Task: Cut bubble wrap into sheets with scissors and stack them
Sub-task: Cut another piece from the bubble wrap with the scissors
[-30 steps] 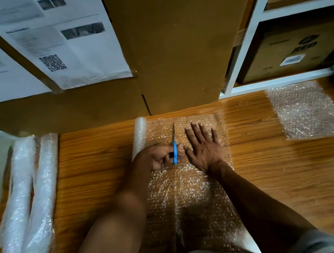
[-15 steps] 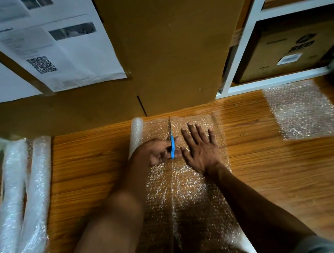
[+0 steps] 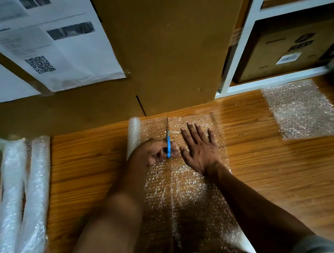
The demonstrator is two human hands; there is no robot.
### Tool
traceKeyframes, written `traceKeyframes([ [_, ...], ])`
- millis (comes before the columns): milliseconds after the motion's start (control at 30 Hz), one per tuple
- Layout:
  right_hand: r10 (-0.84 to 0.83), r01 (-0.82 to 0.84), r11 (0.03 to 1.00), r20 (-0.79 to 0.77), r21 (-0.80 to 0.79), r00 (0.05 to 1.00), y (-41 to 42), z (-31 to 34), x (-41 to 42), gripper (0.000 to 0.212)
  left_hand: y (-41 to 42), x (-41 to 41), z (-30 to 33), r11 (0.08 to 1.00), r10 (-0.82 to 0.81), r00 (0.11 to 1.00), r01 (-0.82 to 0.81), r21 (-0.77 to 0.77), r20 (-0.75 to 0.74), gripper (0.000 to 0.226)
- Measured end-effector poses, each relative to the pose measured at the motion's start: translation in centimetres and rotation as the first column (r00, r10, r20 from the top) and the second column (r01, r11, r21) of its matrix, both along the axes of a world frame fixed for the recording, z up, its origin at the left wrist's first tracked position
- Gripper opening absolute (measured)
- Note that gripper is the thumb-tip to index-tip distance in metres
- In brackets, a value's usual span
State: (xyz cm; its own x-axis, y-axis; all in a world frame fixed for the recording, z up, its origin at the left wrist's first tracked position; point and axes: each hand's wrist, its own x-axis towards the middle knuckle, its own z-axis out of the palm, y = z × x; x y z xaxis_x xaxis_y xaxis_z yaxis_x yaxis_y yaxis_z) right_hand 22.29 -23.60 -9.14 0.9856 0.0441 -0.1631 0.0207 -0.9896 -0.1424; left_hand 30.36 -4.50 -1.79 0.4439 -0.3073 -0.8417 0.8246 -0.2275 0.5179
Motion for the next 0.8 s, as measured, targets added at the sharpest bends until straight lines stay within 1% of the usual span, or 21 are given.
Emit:
traceKeyframes([
  [167, -0.003, 0.003, 1.000, -0.002, 0.004, 1.000, 0.1, 0.2, 0.0, 0.074, 0.1, -0.4, 1.7, 0.999, -0.050, 0.999, 0.050, 0.003, -0.003, 0.013],
  [300, -0.017, 0.017, 1.000, -0.017, 0.018, 1.000, 0.1, 0.5, -0.2, 0.074, 0.8, -1.3, 2.4, 0.990, -0.143, 0.988, 0.142, 0.012, 0.052, 0.031],
  [333, -0.024, 0.025, 0.999, -0.021, 0.024, 0.999, 0.1, 0.5, -0.4, 0.074, 1.0, -1.6, 2.5, 0.987, -0.158, 0.985, 0.157, 0.024, 0.066, 0.032],
  [467, -0.042, 0.043, 0.996, -0.024, 0.072, 0.999, -0.9, 1.0, -1.5, 0.074, 1.8, -2.8, 3.3, 0.978, -0.204, 0.969, 0.195, 0.076, 0.139, 0.011],
  [633, -0.107, 0.109, 0.992, -0.036, 0.060, 0.994, -2.4, 1.8, -4.1, 0.076, 3.0, -4.1, 3.0, 0.977, -0.187, 0.961, 0.159, 0.145, 0.205, 0.024],
  [733, -0.130, 0.131, 0.990, -0.038, 0.047, 0.991, -2.5, 1.9, -6.2, 0.076, 3.0, -4.8, 2.4, 0.941, -0.234, 0.939, 0.153, 0.302, 0.253, 0.030],
  [767, -0.130, 0.132, 0.990, -0.033, 0.051, 0.991, -2.4, 1.9, -7.0, 0.076, 3.1, -5.3, 2.5, 0.899, -0.275, 0.916, 0.136, 0.417, 0.293, 0.032],
  [800, -0.130, 0.131, 0.990, -0.022, 0.057, 0.991, -2.3, 2.0, -7.8, 0.076, 3.2, -5.8, 2.8, 0.834, -0.332, 0.878, 0.103, 0.542, 0.345, 0.032],
])
